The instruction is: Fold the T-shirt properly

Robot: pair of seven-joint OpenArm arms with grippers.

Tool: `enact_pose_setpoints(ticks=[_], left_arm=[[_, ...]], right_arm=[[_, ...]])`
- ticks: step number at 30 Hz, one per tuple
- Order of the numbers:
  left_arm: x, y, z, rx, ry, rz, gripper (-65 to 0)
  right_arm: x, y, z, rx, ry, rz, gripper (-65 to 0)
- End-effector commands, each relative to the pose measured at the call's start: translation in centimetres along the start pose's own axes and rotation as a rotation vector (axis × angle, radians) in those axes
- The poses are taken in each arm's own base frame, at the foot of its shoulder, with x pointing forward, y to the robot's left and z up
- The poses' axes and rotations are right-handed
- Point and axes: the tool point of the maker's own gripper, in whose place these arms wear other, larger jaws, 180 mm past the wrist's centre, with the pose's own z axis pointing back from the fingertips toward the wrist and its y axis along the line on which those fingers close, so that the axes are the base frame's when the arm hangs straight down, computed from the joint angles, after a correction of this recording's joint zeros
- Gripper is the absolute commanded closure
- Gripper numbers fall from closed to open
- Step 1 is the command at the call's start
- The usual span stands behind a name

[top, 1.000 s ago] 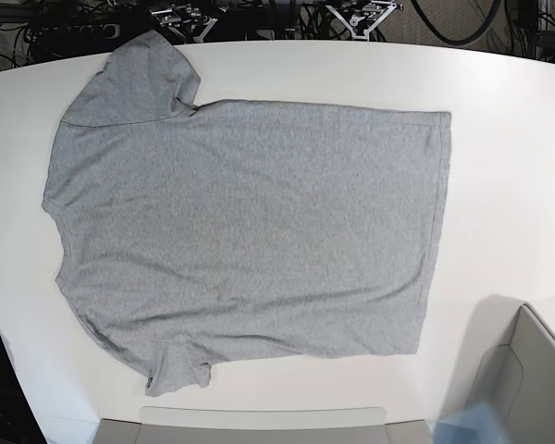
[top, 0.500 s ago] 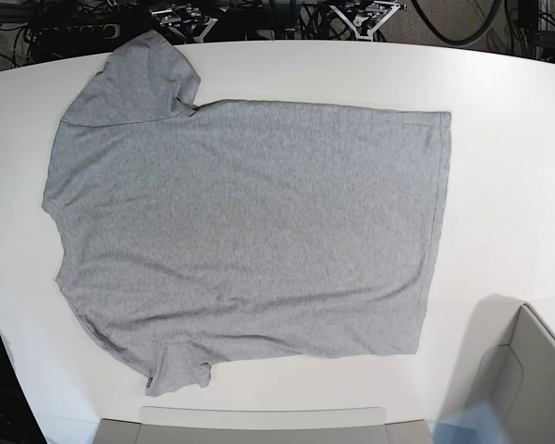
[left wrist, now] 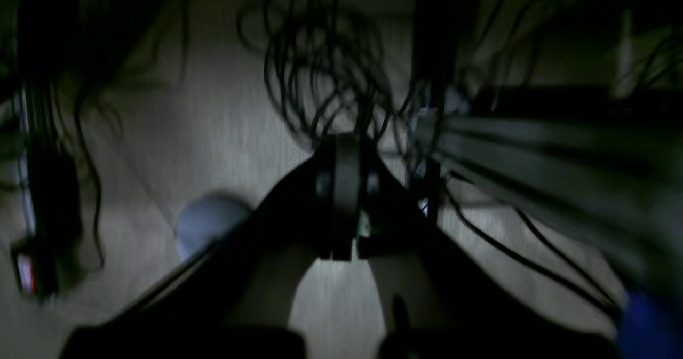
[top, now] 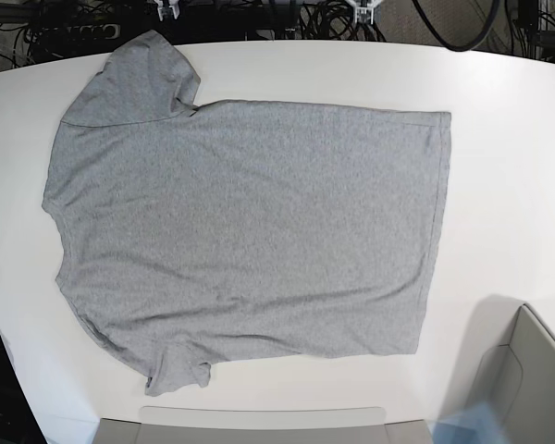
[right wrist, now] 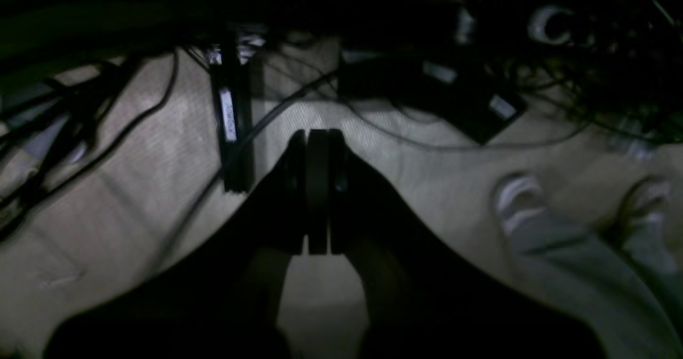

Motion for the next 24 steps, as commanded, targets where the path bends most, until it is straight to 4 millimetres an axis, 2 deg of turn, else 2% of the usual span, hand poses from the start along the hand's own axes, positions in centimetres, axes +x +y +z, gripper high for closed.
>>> enact_pose_setpoints(ticks=[1, 4, 7, 10, 11, 16, 20, 24], left_arm=[[-0.5, 0.0, 1.6, 0.005, -0.062, -0.001, -0.2], [1.0, 0.2, 5.3, 0.002, -0.302, -0.008, -0.3], [3.0, 0.2, 8.3, 0.000, -0.497, -0.011, -0.3], [2.5, 0.4, 8.3, 0.001, -0.476, -0.015, -0.3], [2.7, 0.4, 8.4, 0.001, -0.490, -0.015, -0.3], [3.3, 0.7, 9.4, 0.007, -0.542, -0.018, -0.3], [4.1, 1.5, 11.6, 0.020, -0.618, -0.029, -0.3], [6.0, 2.1, 14.7, 0.032, -0.724, -0.039, -0.4]], right_arm=[[-0.8, -1.8, 0.8, -0.035, -0.028, 0.009, -0.1], [-1.5, -2.7, 2.8, -0.046, -0.154, 0.024, -0.2], [-1.3, -2.6, 5.1, -0.040, -0.311, 0.032, -0.2], [-1.0, -2.2, 7.7, -0.032, -0.463, 0.035, -0.2], [-1.7, -2.0, 8.4, -0.027, -0.474, 0.036, -0.2], [-2.0, -1.3, 9.4, -0.012, -0.505, 0.036, -0.2], [-1.3, -2.0, 11.2, -0.067, -0.586, -0.045, -0.2], [0.0, -2.2, 14.7, -0.098, -0.702, -0.139, -0.2]])
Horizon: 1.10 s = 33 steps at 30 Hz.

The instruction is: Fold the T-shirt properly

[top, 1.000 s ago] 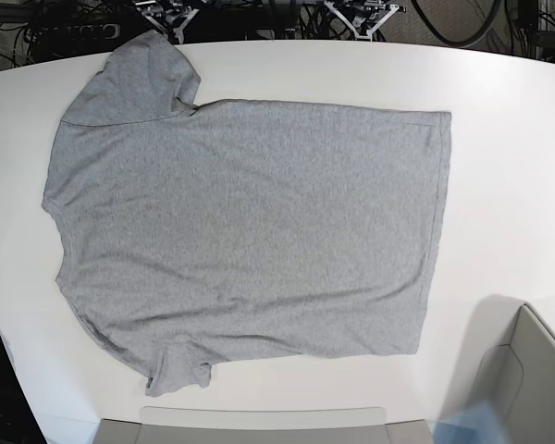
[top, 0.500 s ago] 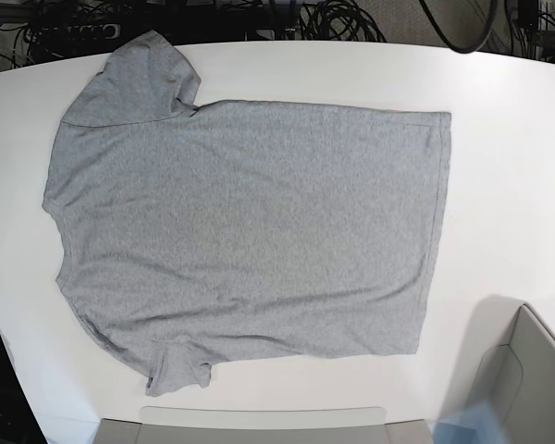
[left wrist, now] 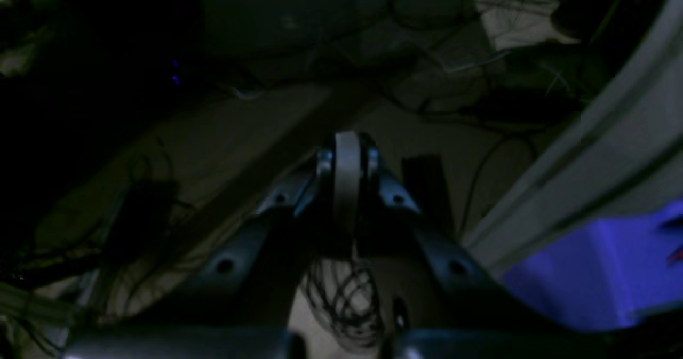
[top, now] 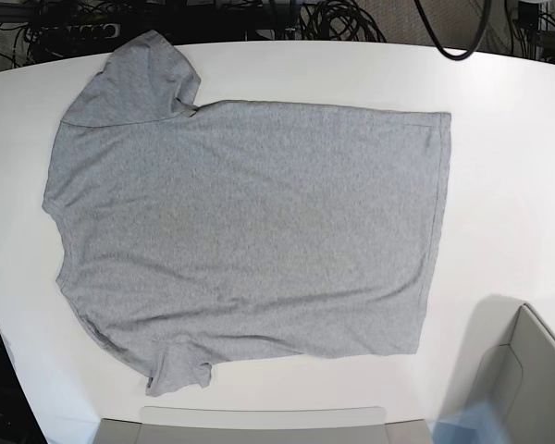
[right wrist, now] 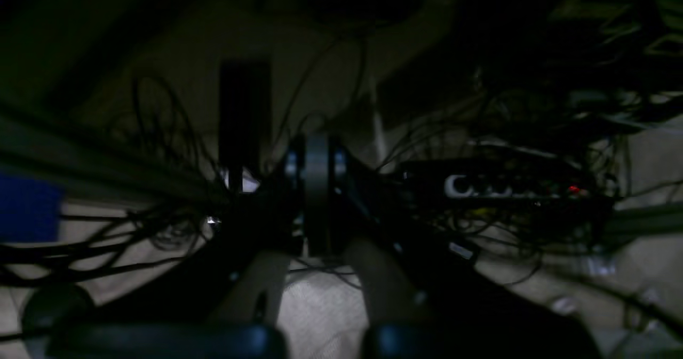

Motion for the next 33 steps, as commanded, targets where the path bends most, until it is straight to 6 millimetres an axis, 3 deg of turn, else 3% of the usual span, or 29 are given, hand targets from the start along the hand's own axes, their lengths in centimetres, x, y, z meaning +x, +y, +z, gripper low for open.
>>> enact_pose_setpoints(ticks=[1, 7, 14, 18, 23, 25, 31, 33], left_arm=[[1.6, 0.4, 0.8, 0.004, -0.058, -0.011, -0.5], [7.2, 1.8, 1.6, 0.026, -0.207, -0.035, -7.9], [12.9, 4.4, 0.6, 0.087, -0.382, -0.091, -14.0], [14.7, 5.7, -0.2, 0.116, -0.422, -0.122, -14.1], [15.1, 6.2, -1.4, 0.129, -0.396, -0.126, -14.2], [15.4, 6.3, -1.6, 0.130, -0.396, -0.125, -14.2], [15.4, 6.3, -1.8, 0.129, -0.397, -0.124, -14.2], [15.4, 6.3, -1.9, 0.130, -0.399, -0.124, -14.2]], right_arm=[[1.3, -0.6, 1.4, 0.002, -0.049, -0.002, -0.2], [7.3, -0.5, 3.6, 0.022, -0.196, -0.068, -0.2], [13.4, -2.2, 4.9, 0.019, -0.267, -0.173, -0.3], [15.7, -2.6, 4.3, 0.045, -0.225, -0.239, -0.3], [17.7, -3.1, 2.6, 0.101, -0.171, -0.273, -1.1], [18.1, -3.4, 1.9, 0.114, -0.145, -0.285, -4.9], [20.0, -4.8, 0.3, 0.069, -0.167, -0.403, -26.2], [20.5, -5.0, -0.4, 0.076, -0.180, -0.402, -29.3]])
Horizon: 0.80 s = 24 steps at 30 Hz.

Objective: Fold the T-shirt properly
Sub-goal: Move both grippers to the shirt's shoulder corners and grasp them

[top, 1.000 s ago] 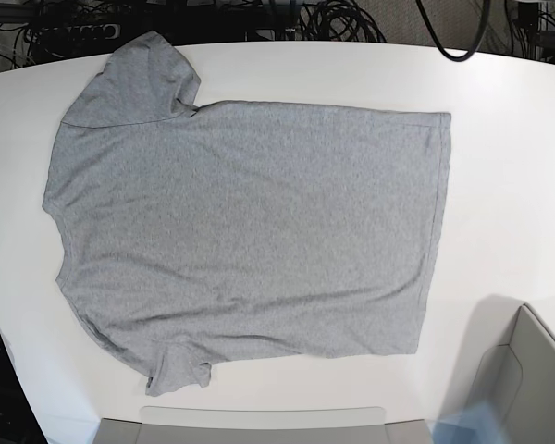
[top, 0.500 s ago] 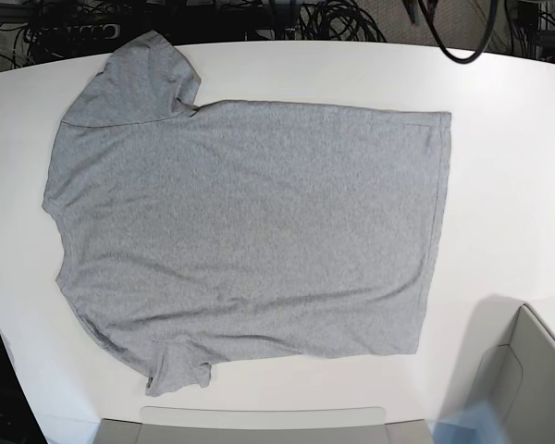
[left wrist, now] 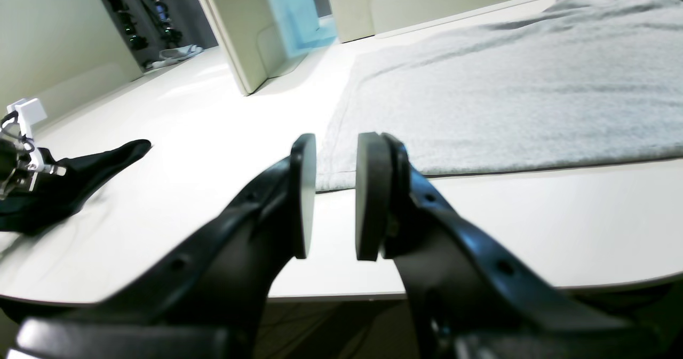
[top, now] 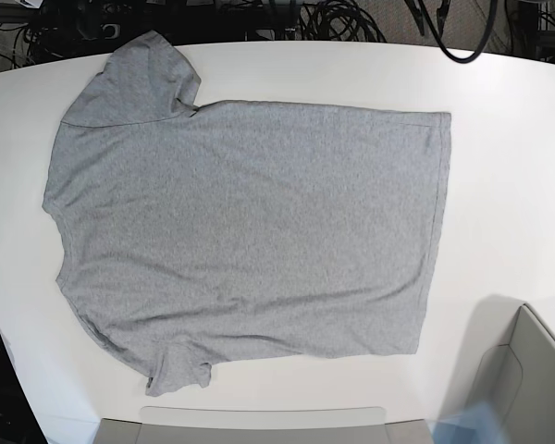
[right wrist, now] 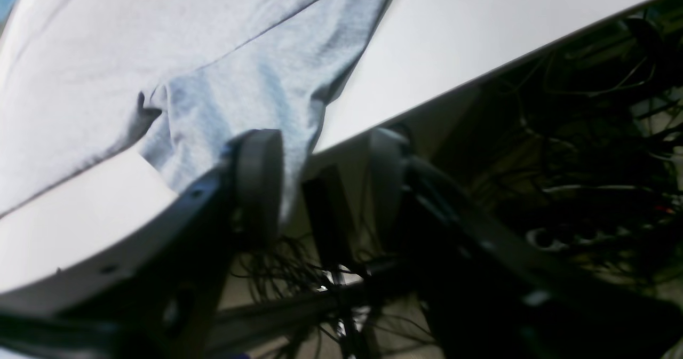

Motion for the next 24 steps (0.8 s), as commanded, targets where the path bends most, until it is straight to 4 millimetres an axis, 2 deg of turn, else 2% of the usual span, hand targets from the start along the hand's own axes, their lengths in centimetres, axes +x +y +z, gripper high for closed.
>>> enact_pose_setpoints(ticks=[1, 5, 9, 12, 16, 24], left_arm=[[0.6, 0.3, 0.4, 0.000, -0.013, -0.006, -14.2], [0.1, 0.3, 0.4, -0.001, 0.011, -0.007, -14.2], [-0.4, 0.6, 0.3, 0.004, 0.036, -0.016, -14.2], [-0.4, 0.7, 0.2, 0.005, 0.035, -0.017, -14.2], [-0.4, 0.7, 0.2, 0.006, 0.033, -0.017, -14.2], [-0.4, 0.7, 0.1, 0.007, 0.032, -0.018, -14.2]], right_arm=[[1.0, 0.1, -0.3, 0.015, -0.029, 0.006, -29.4], [1.8, 0.5, -1.5, 0.050, -0.043, 0.025, -29.4], [2.3, 0.9, -3.6, 0.060, -0.047, 0.013, -29.3], [1.5, 0.7, -5.3, 0.046, 0.017, -0.036, -29.3], [0.8, -0.4, -6.6, 0.008, 0.037, -0.068, -29.3], [-1.8, -1.2, -7.9, -0.032, 0.105, -0.105, -29.3]])
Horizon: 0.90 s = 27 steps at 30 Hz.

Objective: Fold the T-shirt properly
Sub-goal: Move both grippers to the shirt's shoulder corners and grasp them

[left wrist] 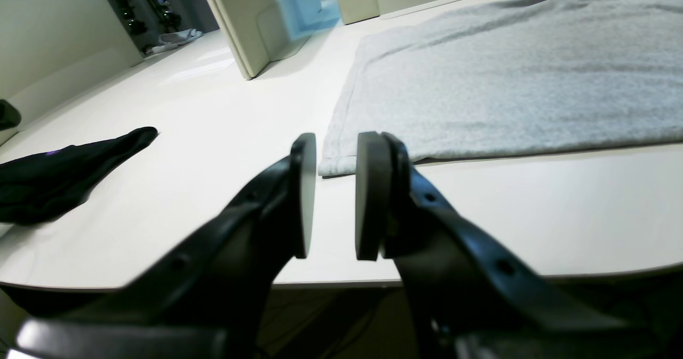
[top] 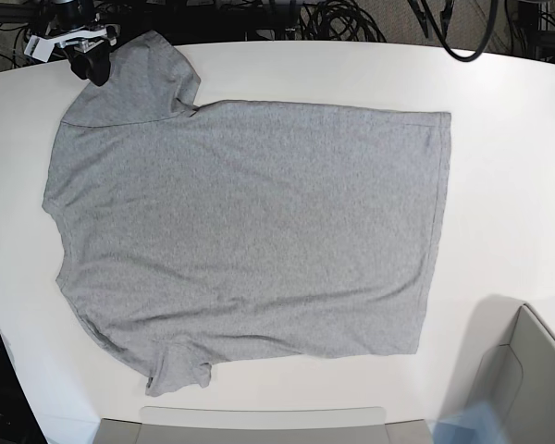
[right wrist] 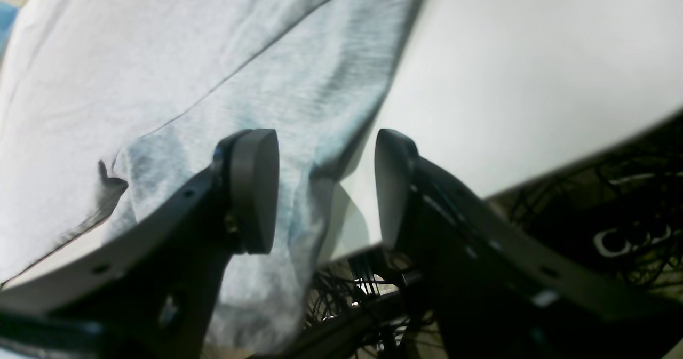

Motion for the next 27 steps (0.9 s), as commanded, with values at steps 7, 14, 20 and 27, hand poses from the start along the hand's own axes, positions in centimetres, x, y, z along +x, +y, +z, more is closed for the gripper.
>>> enact_pose_setpoints(ticks=[7, 14, 20, 27], left_arm=[[0.6, 0.2, 0.0, 0.001, -0.025, -0.007, -14.3], [1.3, 0.3, -1.0, 0.005, -0.033, -0.007, -14.3], [1.6, 0.5, -2.9, 0.015, 0.008, -0.005, -14.3], [3.0, 0.7, -5.5, 0.023, 0.053, 0.014, -14.4]], right_arm=[[-1.9, 0.9, -0.8, 0.026, 0.122, -0.017, -29.3], [-5.7, 5.0, 0.0, 0.138, 0.190, -0.168, -29.3], [-6.6, 5.5, 0.2, 0.158, 0.195, -0.201, -29.3], [-4.6, 4.2, -0.4, 0.134, 0.149, -0.178, -29.3]])
